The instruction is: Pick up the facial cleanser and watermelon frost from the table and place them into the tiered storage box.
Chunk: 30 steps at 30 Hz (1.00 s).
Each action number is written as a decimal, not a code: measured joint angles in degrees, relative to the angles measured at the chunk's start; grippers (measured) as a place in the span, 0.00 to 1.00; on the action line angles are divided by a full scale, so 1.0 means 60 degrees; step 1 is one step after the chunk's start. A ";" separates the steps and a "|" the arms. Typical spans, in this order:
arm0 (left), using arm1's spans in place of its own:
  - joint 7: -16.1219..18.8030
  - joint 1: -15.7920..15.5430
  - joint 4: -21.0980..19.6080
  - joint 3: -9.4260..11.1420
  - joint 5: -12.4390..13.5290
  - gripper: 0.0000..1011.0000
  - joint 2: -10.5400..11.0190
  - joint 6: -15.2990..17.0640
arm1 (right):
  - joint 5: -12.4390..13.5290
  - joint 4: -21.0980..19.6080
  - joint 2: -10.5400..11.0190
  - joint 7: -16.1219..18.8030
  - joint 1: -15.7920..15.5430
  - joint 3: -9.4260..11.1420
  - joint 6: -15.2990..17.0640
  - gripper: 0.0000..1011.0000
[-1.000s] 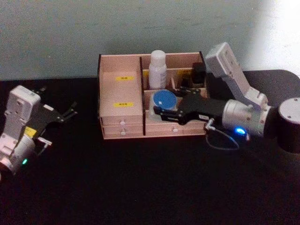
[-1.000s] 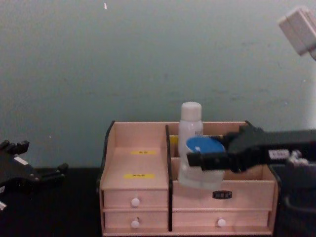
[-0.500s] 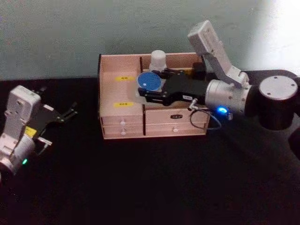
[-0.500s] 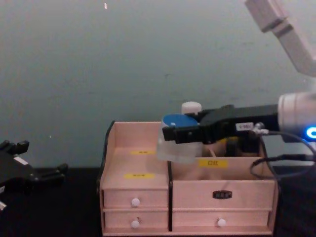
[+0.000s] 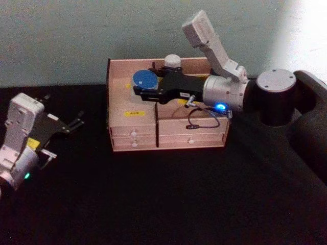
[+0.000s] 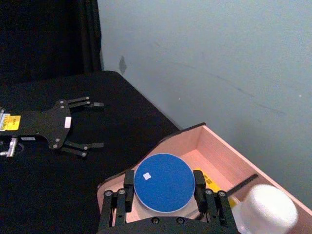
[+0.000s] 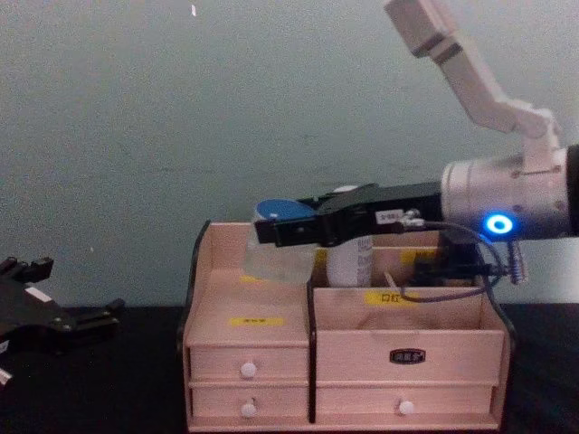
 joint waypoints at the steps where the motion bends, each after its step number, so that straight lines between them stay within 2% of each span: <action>1: 0.0000 0.0000 0.0000 0.0000 0.0000 0.99 0.0000 0.0000 | -0.0009 0.0079 -0.0049 0.0010 0.0044 -0.0022 -0.0020 0.71; 17: 0.0000 0.0000 0.0000 0.0000 0.0000 0.99 0.0000 0.0000 | -0.0368 0.1740 -0.0884 0.0019 0.0710 -0.0279 -0.0209 0.71; 24: 0.0001 0.0000 0.0000 0.0000 0.0000 0.99 0.0000 0.0000 | -0.0500 0.2114 -0.1065 0.0087 0.0830 -0.0309 -0.0216 0.71; 30: 0.0001 0.0000 0.0000 0.0000 0.0000 0.99 0.0000 0.0000 | -0.0595 0.2174 -0.1109 0.0142 0.0836 -0.0322 -0.0216 0.71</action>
